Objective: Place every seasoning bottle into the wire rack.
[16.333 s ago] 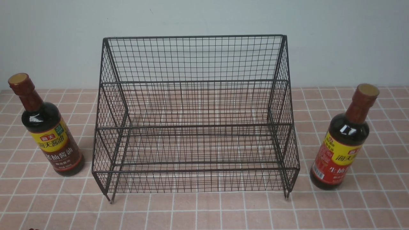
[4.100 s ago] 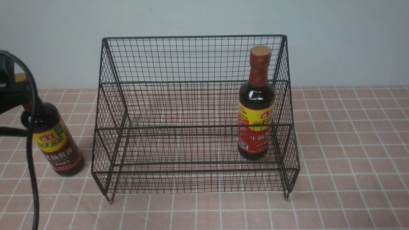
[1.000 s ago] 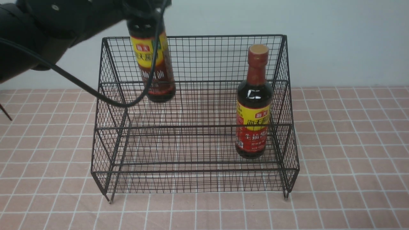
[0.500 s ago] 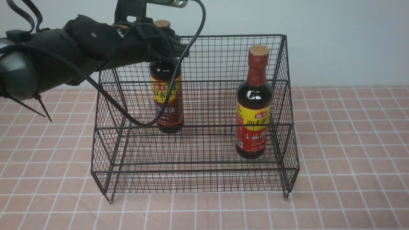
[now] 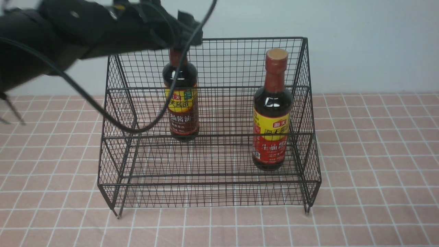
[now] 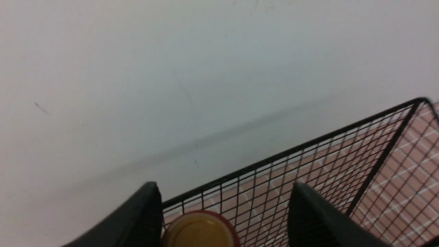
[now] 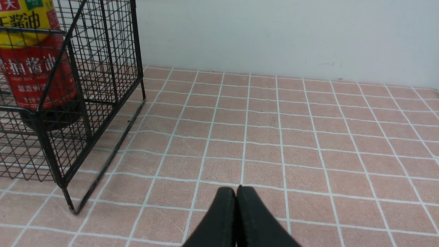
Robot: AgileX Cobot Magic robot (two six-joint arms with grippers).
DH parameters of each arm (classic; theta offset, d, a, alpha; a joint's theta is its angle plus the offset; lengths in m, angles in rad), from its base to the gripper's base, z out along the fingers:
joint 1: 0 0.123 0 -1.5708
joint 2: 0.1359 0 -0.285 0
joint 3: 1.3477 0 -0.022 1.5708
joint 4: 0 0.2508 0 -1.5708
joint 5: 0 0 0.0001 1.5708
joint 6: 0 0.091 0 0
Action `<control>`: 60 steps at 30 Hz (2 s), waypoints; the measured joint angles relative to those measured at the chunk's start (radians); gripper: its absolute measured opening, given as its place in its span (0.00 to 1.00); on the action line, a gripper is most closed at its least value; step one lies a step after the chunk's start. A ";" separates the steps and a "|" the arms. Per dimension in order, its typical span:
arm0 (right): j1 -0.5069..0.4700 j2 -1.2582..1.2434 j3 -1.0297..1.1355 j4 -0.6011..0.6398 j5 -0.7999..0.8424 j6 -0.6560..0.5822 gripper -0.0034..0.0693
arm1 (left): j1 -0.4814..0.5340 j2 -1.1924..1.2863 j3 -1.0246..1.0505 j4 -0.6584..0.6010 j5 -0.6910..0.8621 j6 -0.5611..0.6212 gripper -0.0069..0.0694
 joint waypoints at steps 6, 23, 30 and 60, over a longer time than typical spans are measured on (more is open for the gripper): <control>0.000 0.000 0.000 0.000 0.000 0.000 0.03 | 0.000 -0.202 0.000 0.041 0.104 0.000 0.42; 0.000 0.000 0.000 0.000 0.000 0.000 0.03 | 0.000 -0.701 0.171 0.470 0.542 -0.445 0.08; 0.000 0.000 0.000 0.000 0.000 0.000 0.03 | 0.000 -0.914 0.375 0.492 0.566 -0.559 0.08; 0.000 0.000 0.000 0.000 0.001 0.000 0.03 | 0.253 -1.565 1.138 0.745 0.260 -0.697 0.08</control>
